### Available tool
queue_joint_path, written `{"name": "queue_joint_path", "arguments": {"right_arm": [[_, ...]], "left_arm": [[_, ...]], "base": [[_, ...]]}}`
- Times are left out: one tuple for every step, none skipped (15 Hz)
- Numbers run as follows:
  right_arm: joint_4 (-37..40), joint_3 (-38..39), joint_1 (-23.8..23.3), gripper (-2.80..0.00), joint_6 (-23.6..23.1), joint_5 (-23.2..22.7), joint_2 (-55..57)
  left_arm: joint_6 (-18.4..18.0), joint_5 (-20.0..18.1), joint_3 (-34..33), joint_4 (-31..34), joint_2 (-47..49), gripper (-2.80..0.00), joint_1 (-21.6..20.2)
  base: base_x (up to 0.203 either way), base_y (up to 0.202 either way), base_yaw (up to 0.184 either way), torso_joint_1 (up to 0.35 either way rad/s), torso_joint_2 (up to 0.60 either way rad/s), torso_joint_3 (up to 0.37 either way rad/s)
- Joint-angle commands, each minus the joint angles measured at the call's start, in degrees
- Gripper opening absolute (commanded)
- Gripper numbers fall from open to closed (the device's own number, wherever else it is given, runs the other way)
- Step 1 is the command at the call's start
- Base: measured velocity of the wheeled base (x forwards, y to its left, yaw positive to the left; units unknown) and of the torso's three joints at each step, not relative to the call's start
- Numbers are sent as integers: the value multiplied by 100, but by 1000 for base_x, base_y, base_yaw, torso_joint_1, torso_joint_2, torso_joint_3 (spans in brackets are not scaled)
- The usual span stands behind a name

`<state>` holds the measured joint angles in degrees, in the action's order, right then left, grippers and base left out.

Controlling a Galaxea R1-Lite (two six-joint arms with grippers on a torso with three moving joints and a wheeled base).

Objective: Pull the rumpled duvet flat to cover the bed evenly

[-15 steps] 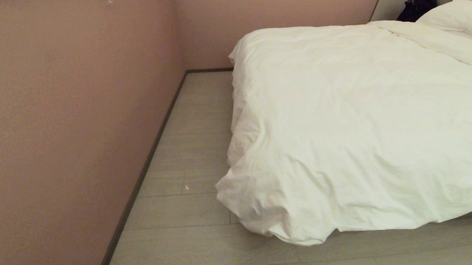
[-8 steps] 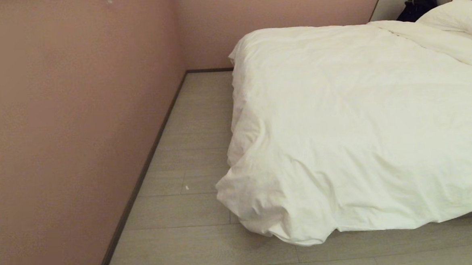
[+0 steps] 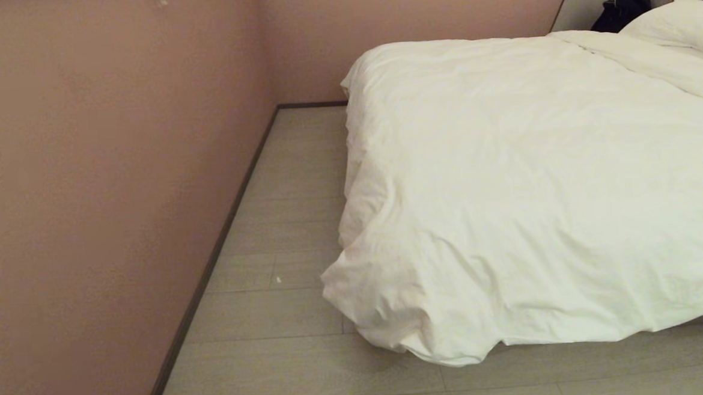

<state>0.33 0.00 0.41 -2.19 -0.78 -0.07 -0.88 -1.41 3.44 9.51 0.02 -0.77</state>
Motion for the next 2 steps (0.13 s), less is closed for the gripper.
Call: {"name": "queue_joint_path", "arguments": {"right_arm": [[2, 0, 2, -280, 0, -1, 7], [2, 0, 2, -280, 0, -1, 7]], "left_arm": [[1, 0, -1, 7, -2, -280, -2], [1, 0, -1, 7, -2, -280, -2]], "base": [[0, 0, 0, 0, 0, 0], [0, 0, 0, 0, 0, 0]]}}
